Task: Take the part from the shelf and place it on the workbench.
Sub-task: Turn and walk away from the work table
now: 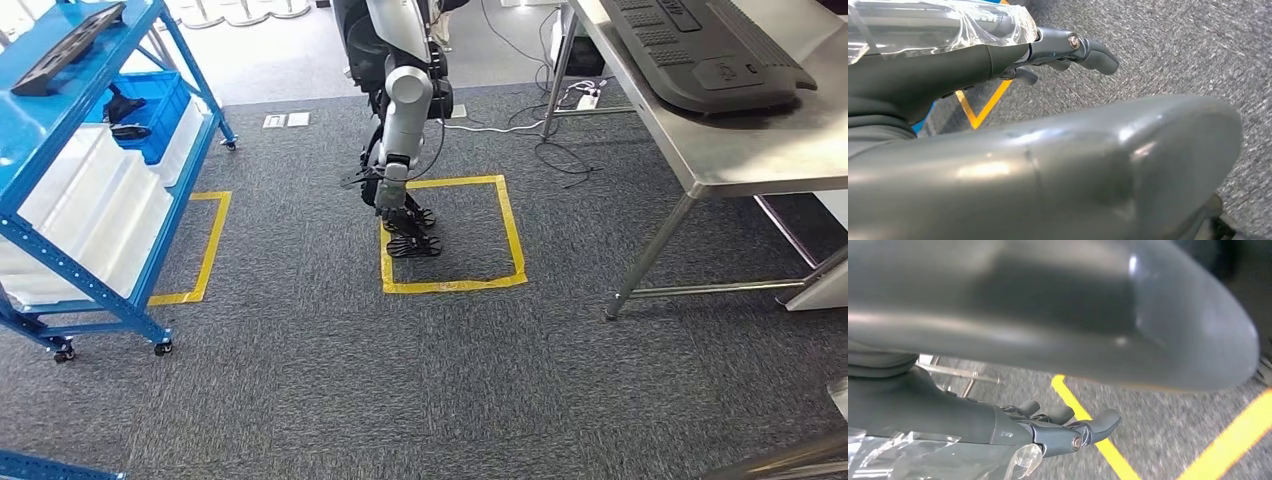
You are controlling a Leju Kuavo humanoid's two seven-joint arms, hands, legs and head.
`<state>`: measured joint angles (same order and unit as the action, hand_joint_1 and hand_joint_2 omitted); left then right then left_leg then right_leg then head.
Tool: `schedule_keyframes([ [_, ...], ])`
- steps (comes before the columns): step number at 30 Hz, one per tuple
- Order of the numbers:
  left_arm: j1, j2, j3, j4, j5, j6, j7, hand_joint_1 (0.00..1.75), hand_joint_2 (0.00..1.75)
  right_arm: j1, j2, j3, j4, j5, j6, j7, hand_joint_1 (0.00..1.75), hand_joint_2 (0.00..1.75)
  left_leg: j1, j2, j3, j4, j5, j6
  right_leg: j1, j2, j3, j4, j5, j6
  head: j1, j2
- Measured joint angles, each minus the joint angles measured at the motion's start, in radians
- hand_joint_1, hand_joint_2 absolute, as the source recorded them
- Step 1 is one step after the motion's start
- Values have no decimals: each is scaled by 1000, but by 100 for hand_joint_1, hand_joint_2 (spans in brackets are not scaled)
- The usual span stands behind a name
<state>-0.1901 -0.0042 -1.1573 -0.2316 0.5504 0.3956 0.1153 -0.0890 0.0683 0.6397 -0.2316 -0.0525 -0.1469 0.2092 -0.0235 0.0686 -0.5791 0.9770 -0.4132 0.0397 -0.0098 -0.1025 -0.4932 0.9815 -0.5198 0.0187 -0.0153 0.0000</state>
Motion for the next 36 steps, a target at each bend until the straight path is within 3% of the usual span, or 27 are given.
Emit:
schedule_keyframes([
  [2,0,2,-2,0,0,0,0,0,0,-3,1,0,0,0,0,0,0,0,-2,-21,1,-9,1,6,0,-13,6,-4,-5,9,0,0],
  [4,2,3,-4,0,-1,1,0,0,0,-6,0,0,-1,-1,0,-1,0,0,6,-43,12,-24,9,13,-3,19,2,19,-25,17,1,0],
  [6,-1,4,-7,0,1,3,-1,0,0,-6,-1,1,-1,-5,-1,-4,0,0,13,-63,21,-33,13,19,-5,74,-39,111,-76,21,3,0],
  [8,-5,3,-8,0,9,10,-7,0,0,-4,-2,1,-1,-10,-7,-10,0,0,15,-89,22,-32,11,22,-7,95,-111,241,-125,27,6,0],
  [9,-4,2,-8,0,13,15,-12,0,0,-3,-3,1,-1,-12,-11,-13,0,0,17,-104,23,-32,10,21,-8,96,-135,274,-125,30,6,0],
  [10,-3,0,-8,0,19,20,-16,0,0,-2,-5,1,-1,-15,-16,-16,0,0,20,-121,25,-31,9,20,-11,97,-144,274,-107,33,6,0],
  [11,0,0,-8,0,24,23,-19,0,0,-2,-7,1,-1,-19,-19,-18,0,0,24,-137,27,-29,7,16,-14,102,-128,225,-68,38,6,0],
  [13,3,0,-8,0,35,27,-21,0,0,-1,-11,1,0,-30,-24,-21,0,0,30,-167,27,-18,-1,2,-25,141,-72,86,7,48,7,0],
  [15,5,1,-7,0,43,27,-20,0,0,0,-13,1,0,-39,-25,-21,0,0,30,-190,20,-8,-7,-11,-29,169,-44,19,30,45,8,0],
  [17,10,2,-7,0,47,24,-19,0,0,0,-15,1,0,-42,-21,-18,0,0,33,-207,16,-8,-7,-19,-25,151,-43,19,28,26,8,0],
  [19,18,1,-7,0,47,19,-18,0,0,1,-18,1,0,-43,-17,-15,0,0,35,-180,6,14,-19,-24,-21,130,-40,18,28,11,7,0],
  [20,21,1,-7,0,47,17,-17,0,0,3,-19,1,0,-45,-16,-16,0,0,35,-152,-12,54,-40,-26,-20,118,-39,17,28,5,6,0],
  [22,22,0,-7,0,50,15,-19,0,0,8,-20,1,0,-51,-15,-21,0,0,33,-99,-79,188,-103,-29,-13,94,-38,17,25,-2,4,0],
  [24,27,0,-7,0,53,14,-22,0,0,13,-21,1,0,-57,-14,-22,0,0,33,-86,-136,298,-138,-26,-5,65,-37,17,21,-7,3,0],
  [25,33,0,-7,0,53,15,-21,0,0,13,-22,1,0,-60,-13,-19,0,0,31,-84,-139,301,-130,-22,-2,52,-35,17,18,-9,3,0],
  [26,39,0,-7,0,53,15,-20,0,0,13,-22,1,0,-63,-12,-15,0,0,28,-80,-121,264,-106,-15,0,40,-32,17,15,-11,3,0],
  [27,44,0,-7,0,53,16,-17,0,0,13,-22,1,0,-67,-11,-10,0,0,20,-65,-84,192,-71,-6,1,29,-26,17,11,-12,3,0],
  [29,50,1,-6,0,59,23,-15,0,0,13,-22,1,0,-74,-10,-2,0,0,-1,-11,-14,56,-25,13,3,7,-15,15,3,-8,4,0],
  [30,51,1,-5,0,63,27,-18,0,0,13,-22,1,0,-77,-9,3,0,0,-10,7,4,18,-16,19,4,-4,-11,14,-1,-5,4,0],
  [31,53,1,-3,0,67,30,-20,0,0,12,-22,1,0,-79,-9,7,0,0,-16,11,8,6,-19,22,4,-14,-8,12,-4,-1,4,0],
  [33,59,1,2,0,72,33,-27,0,0,8,-22,1,0,-78,-6,15,0,0,-14,-15,13,-7,-13,23,2,-26,1,9,-10,8,4,0],
  [34,62,1,5,0,75,35,-30,0,0,7,-23,1,0,-76,-5,16,0,0,-9,-28,20,-17,-8,24,1,-8,2,17,-17,12,4,0],
  [36,63,0,10,0,81,39,-36,0,0,8,-24,1,0,-75,-3,17,0,0,3,-55,33,-31,1,27,0,55,-29,90,-57,20,6,0],
])
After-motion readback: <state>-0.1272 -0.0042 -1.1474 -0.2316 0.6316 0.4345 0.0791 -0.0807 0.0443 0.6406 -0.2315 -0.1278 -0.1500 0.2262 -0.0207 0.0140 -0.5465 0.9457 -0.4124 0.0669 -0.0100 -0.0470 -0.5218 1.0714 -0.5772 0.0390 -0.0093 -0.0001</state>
